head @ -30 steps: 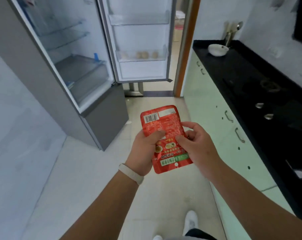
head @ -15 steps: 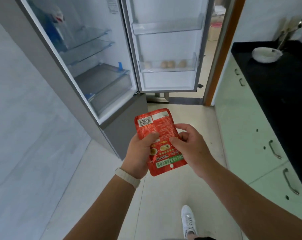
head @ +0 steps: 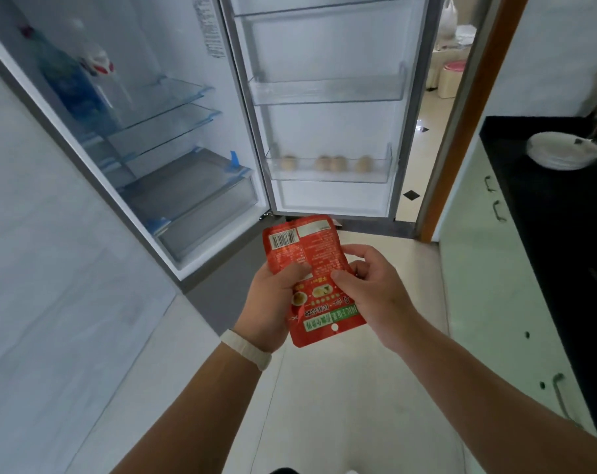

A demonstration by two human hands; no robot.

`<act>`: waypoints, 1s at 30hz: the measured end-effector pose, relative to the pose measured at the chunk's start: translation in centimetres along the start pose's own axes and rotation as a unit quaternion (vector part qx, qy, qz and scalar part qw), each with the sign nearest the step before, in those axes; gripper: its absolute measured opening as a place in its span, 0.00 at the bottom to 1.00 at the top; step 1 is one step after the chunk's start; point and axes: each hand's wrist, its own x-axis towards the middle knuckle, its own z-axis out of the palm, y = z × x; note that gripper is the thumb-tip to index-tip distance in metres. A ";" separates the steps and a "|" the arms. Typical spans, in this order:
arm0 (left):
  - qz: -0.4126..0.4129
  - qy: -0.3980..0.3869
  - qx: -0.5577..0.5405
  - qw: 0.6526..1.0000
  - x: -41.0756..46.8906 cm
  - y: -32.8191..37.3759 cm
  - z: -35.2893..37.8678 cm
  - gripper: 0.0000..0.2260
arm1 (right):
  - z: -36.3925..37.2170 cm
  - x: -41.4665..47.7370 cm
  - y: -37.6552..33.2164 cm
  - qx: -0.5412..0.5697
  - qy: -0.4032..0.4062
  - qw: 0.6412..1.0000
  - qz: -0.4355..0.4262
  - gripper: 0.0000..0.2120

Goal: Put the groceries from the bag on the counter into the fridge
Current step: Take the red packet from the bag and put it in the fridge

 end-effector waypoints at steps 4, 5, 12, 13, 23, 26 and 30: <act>0.015 0.028 -0.010 0.999 1.8 1.0 -1.4 0.14 | 1.3 3.0 -0.7 -0.022 -0.035 0.999 -0.013 0.16; 0.018 0.035 -0.015 0.999 2.2 1.2 -1.8 0.14 | 1.7 3.7 -0.9 -0.022 -0.044 0.999 -0.016 0.15; 0.010 0.075 -0.042 0.996 6.5 3.2 -6.4 0.13 | 6.0 9.2 -1.2 -0.029 -0.092 0.995 -0.012 0.14; 0.009 0.075 -0.041 0.996 7.4 3.6 -7.0 0.13 | 6.6 10.2 -1.2 -0.029 -0.092 0.995 -0.010 0.14; 0.015 0.074 -0.057 0.996 17.7 9.3 -14.5 0.12 | 15.0 21.7 -3.2 -0.054 -0.076 0.996 0.006 0.14; 0.017 0.081 -0.075 0.994 20.4 11.7 -17.5 0.12 | 18.5 25.0 -4.3 -0.056 -0.076 0.995 0.000 0.15; 0.022 0.100 -0.068 0.992 23.2 13.9 -21.6 0.13 | 22.8 28.4 -4.6 -0.068 -0.089 0.994 0.001 0.14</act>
